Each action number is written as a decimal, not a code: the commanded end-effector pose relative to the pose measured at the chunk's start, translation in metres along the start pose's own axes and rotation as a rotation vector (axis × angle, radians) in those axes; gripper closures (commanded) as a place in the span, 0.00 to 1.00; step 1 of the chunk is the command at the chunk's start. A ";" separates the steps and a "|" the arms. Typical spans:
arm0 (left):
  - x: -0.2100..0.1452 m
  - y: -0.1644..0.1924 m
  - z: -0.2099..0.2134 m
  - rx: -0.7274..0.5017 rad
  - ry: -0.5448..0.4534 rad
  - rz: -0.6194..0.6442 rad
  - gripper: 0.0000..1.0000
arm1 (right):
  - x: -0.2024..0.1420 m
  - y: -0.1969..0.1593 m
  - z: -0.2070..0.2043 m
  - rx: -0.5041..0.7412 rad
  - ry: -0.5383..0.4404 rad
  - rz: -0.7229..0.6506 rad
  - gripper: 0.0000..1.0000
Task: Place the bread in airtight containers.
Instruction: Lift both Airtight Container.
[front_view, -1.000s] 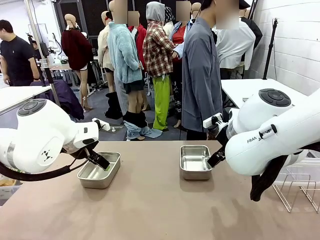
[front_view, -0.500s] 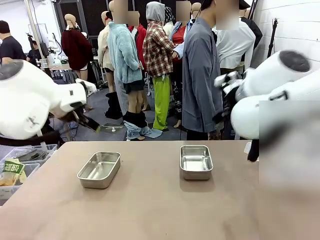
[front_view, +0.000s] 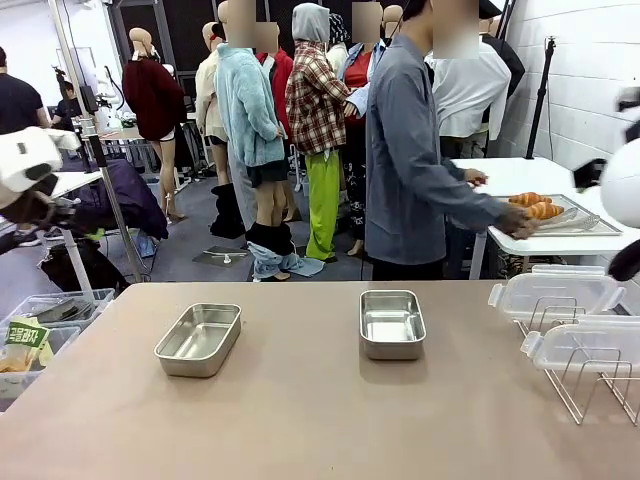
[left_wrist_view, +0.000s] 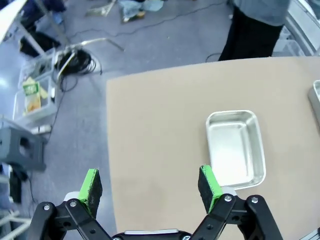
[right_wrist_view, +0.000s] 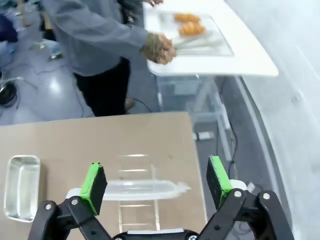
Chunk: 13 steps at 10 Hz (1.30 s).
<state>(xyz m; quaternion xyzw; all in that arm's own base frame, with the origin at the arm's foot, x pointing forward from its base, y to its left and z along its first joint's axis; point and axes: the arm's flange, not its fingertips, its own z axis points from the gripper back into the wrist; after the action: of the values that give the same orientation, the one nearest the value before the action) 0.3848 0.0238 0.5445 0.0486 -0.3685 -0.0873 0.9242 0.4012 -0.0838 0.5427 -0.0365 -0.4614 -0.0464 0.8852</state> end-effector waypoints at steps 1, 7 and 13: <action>-0.049 0.021 -0.002 0.006 0.057 0.073 0.00 | -0.026 -0.021 -0.029 0.019 0.067 -0.112 0.00; -0.027 0.058 -0.005 -0.010 0.065 0.142 0.00 | -0.025 -0.038 -0.031 -0.021 0.082 -0.103 0.00; -0.027 0.058 -0.005 -0.010 0.065 0.142 0.00 | -0.025 -0.038 -0.031 -0.021 0.082 -0.103 0.00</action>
<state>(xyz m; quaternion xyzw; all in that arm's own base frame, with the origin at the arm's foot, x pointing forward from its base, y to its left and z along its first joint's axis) 0.3767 0.0840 0.5304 0.0135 -0.3376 -0.0233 0.9409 0.4083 -0.1241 0.5072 -0.0142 -0.4287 -0.1027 0.8975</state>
